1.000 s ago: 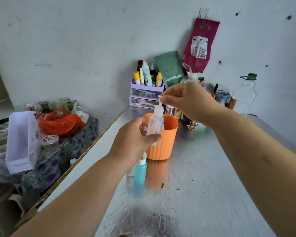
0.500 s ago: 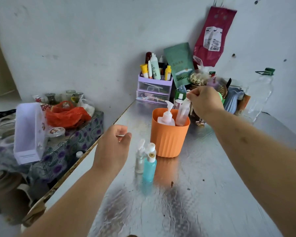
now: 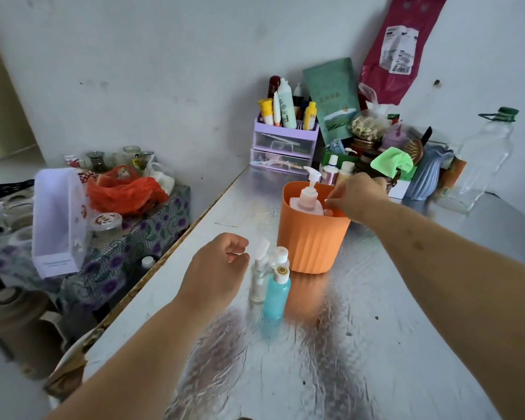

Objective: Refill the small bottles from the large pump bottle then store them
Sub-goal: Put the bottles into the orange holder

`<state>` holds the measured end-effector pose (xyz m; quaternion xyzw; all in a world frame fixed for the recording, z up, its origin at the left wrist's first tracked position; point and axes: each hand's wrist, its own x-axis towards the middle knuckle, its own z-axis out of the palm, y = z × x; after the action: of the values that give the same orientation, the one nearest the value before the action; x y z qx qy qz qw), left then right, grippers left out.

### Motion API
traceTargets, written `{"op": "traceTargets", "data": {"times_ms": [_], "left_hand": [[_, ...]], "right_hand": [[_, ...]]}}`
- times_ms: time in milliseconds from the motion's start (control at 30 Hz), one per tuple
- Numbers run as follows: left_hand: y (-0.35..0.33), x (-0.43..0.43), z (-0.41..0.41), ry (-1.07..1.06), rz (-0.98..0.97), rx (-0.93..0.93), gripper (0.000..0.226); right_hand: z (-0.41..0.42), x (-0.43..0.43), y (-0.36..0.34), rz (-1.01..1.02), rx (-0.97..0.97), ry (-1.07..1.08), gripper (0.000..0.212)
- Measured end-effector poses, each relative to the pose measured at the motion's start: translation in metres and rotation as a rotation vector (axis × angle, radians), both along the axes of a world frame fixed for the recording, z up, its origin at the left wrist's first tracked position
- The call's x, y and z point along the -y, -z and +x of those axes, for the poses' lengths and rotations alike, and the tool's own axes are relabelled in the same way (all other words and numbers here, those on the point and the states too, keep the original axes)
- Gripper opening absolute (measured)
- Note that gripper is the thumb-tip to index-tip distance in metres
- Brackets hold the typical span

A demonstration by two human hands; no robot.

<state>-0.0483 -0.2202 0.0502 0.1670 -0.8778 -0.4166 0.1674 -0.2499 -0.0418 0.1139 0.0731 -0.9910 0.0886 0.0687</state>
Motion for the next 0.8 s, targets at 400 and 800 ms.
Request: {"op": "traceTargets", "data": {"times_ms": [400, 800], "left_hand": [[0.031, 0.004, 0.001, -0.028, 0.055, 0.057, 0.032], [0.061, 0.007, 0.024, -0.167, 0.578, -0.101, 0.02]], "right_hand": [[0.12, 0.033, -0.039, -0.189, 0.164, -0.797, 0.031], [0.128, 0.049, 0.001, 0.028, 0.094, -0.763, 0.029]]}}
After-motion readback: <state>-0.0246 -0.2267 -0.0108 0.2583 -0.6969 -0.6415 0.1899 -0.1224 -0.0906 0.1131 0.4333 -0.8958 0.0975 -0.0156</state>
